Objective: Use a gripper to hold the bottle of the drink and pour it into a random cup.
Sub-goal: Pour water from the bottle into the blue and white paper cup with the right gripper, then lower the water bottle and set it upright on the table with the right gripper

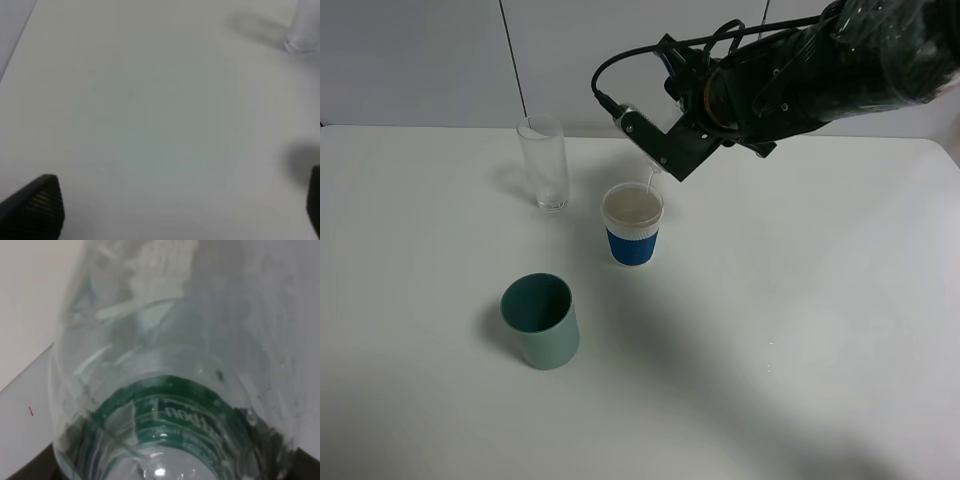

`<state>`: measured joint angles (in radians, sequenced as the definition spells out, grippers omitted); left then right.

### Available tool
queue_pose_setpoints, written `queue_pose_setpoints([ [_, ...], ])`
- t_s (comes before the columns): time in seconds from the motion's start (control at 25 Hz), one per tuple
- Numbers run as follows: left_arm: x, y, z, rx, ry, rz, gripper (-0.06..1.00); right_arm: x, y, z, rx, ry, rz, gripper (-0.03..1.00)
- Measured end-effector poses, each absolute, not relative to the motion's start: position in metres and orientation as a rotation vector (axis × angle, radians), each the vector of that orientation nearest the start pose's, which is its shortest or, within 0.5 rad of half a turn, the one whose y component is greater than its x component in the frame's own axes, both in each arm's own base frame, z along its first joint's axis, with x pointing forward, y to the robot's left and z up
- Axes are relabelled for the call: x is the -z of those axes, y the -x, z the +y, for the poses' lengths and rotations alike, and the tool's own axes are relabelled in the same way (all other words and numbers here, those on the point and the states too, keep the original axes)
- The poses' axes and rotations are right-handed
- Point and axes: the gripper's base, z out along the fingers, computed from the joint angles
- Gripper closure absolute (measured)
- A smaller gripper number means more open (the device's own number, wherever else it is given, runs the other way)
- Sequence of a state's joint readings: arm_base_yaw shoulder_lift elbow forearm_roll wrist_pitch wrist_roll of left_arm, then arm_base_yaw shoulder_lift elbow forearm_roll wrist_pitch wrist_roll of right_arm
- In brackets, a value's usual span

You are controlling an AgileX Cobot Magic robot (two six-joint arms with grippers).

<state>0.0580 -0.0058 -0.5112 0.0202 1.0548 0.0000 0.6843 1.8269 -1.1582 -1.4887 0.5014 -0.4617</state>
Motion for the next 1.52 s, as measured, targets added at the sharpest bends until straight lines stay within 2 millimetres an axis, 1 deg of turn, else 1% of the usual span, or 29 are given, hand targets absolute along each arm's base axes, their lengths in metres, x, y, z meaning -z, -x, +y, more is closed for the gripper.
queue_pose_setpoints([
  [0.28,-0.281,0.007,0.001,-0.061,0.06,2.021,-0.04,-0.22,-0.334,0.217,1.188,2.202,0.928,0.42],
  [0.44,-0.281,0.007,0.001,-0.061,0.06,2.021,-0.04,-0.219,-0.333,0.22,1.091,2.111,1.033,0.42],
  [0.64,-0.281,0.007,0.001,-0.061,0.06,2.021,-0.04,-0.216,-0.33,0.224,0.867,1.909,1.291,0.42],
  [0.8,-0.281,0.007,0.001,-0.061,0.06,2.021,-0.04,-0.215,-0.33,0.223,0.729,1.737,1.469,0.42],
  [0.92,-0.281,0.007,0.001,-0.061,0.06,2.021,-0.04,-0.22,-0.333,0.217,0.614,1.583,1.599,0.42],
  [1.04,-0.281,0.007,0.001,-0.059,0.06,2.021,-0.04,-0.231,-0.335,0.208,0.496,1.412,1.706,0.42],
  [1.2,-0.281,0.007,0.001,-0.059,0.06,2.021,-0.04,-0.245,-0.338,0.196,0.336,1.211,1.799,0.42],
  [1.4,-0.281,0.007,0.001,-0.059,0.06,2.021,-0.04,-0.262,-0.339,0.187,0.153,1.033,1.826,0.42],
  [1.52,-0.281,0.007,0.001,-0.059,0.06,2.021,-0.04,-0.264,-0.343,0.182,0.062,0.941,1.849,0.42],
])
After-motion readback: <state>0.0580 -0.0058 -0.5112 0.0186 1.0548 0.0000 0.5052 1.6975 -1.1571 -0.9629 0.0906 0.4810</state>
